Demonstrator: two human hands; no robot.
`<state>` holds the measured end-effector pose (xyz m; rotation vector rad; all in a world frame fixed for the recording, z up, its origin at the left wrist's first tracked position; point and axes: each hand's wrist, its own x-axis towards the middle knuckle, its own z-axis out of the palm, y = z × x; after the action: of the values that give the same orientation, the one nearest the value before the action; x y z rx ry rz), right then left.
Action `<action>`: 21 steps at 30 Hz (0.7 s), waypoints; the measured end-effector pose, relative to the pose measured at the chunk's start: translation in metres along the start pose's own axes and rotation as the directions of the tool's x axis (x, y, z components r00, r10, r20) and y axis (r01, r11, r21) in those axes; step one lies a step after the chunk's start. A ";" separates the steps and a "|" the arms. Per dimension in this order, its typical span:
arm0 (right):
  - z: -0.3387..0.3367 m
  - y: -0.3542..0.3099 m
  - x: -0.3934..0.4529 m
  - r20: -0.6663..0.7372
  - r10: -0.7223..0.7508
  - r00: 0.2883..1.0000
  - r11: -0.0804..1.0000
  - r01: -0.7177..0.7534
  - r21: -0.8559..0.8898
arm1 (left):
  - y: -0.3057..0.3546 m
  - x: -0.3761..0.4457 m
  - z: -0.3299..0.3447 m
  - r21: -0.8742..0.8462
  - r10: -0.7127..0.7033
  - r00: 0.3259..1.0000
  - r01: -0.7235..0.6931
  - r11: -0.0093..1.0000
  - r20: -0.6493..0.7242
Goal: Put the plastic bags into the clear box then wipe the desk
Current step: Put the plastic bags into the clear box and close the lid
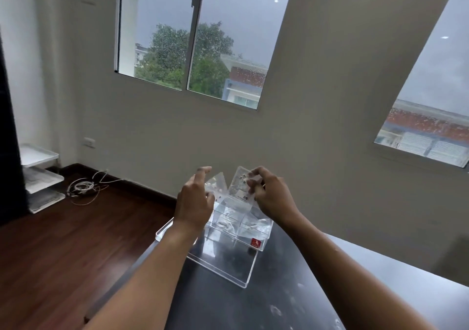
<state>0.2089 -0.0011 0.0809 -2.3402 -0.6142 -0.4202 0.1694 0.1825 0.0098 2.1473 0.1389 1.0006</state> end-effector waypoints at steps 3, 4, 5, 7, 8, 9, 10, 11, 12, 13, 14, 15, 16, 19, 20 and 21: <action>0.013 0.006 0.004 0.043 0.021 0.999 0.999 -0.019 -0.045 | -0.002 0.001 0.002 0.061 -0.023 1.000 0.022 0.998 0.016; 0.017 0.007 0.005 0.054 0.034 0.998 0.998 -0.031 -0.060 | -0.001 0.001 0.002 0.110 -0.032 0.999 0.030 0.994 0.015; 0.022 0.008 0.006 0.065 0.042 0.997 0.997 -0.037 -0.072 | -0.001 0.000 0.002 0.165 -0.036 0.999 0.034 0.986 0.013; 0.031 0.012 0.009 0.088 0.058 0.994 0.994 -0.049 -0.099 | 0.000 0.000 0.001 0.263 -0.040 0.999 0.034 0.964 0.019; 0.035 0.013 0.009 0.095 0.066 0.993 0.991 -0.054 -0.119 | -0.001 -0.001 0.002 0.296 -0.045 0.999 0.033 0.955 0.031; 0.039 0.015 0.011 0.097 0.068 0.993 0.988 -0.054 -0.142 | -0.001 -0.001 0.002 0.320 -0.051 0.998 0.034 0.947 0.045; 0.043 0.016 0.013 0.099 0.068 0.993 0.985 -0.052 -0.162 | -0.002 -0.001 0.003 0.344 -0.055 0.997 0.034 0.938 0.053; 0.046 0.017 0.014 0.104 0.073 0.992 0.982 -0.053 -0.179 | -0.004 0.000 0.003 0.368 -0.052 0.997 0.031 0.929 0.048; 0.047 0.017 0.016 0.109 0.079 0.991 0.977 -0.055 -0.204 | -0.006 0.000 0.002 0.391 -0.042 0.998 0.024 0.920 0.038; 0.047 0.017 0.018 0.104 0.072 0.992 0.968 -0.045 -0.245 | -0.008 0.001 0.000 0.409 -0.027 0.999 0.012 0.913 0.030; 0.047 0.016 0.019 0.089 0.053 0.995 0.953 -0.023 -0.302 | -0.009 0.002 -0.001 0.419 -0.010 1.000 -0.003 0.908 0.029; 0.045 0.015 0.019 0.071 0.021 0.997 0.934 0.006 -0.357 | -0.009 0.002 -0.002 0.420 0.009 0.999 -0.023 0.907 0.036; 0.044 0.013 0.018 0.058 -0.018 0.998 0.915 0.039 -0.402 | -0.010 0.002 -0.001 0.416 0.028 0.998 -0.046 0.908 0.051; 0.044 0.008 0.014 0.072 -0.138 0.988 0.852 0.155 -0.501 | -0.008 0.000 0.003 0.378 -0.003 0.991 -0.048 0.925 0.132; 0.045 0.007 0.012 0.103 -0.143 0.984 0.828 0.177 -0.532 | -0.009 0.000 0.004 0.365 -0.037 0.986 -0.026 0.931 0.165; 0.046 0.007 0.011 0.145 -0.124 0.982 0.810 0.185 -0.556 | -0.009 0.000 0.005 0.358 -0.063 0.979 -0.010 0.934 0.192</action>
<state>0.2279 0.0291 0.0489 -2.9067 -0.8208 -0.6321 0.1748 0.1865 0.0017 2.5580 0.2696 0.7806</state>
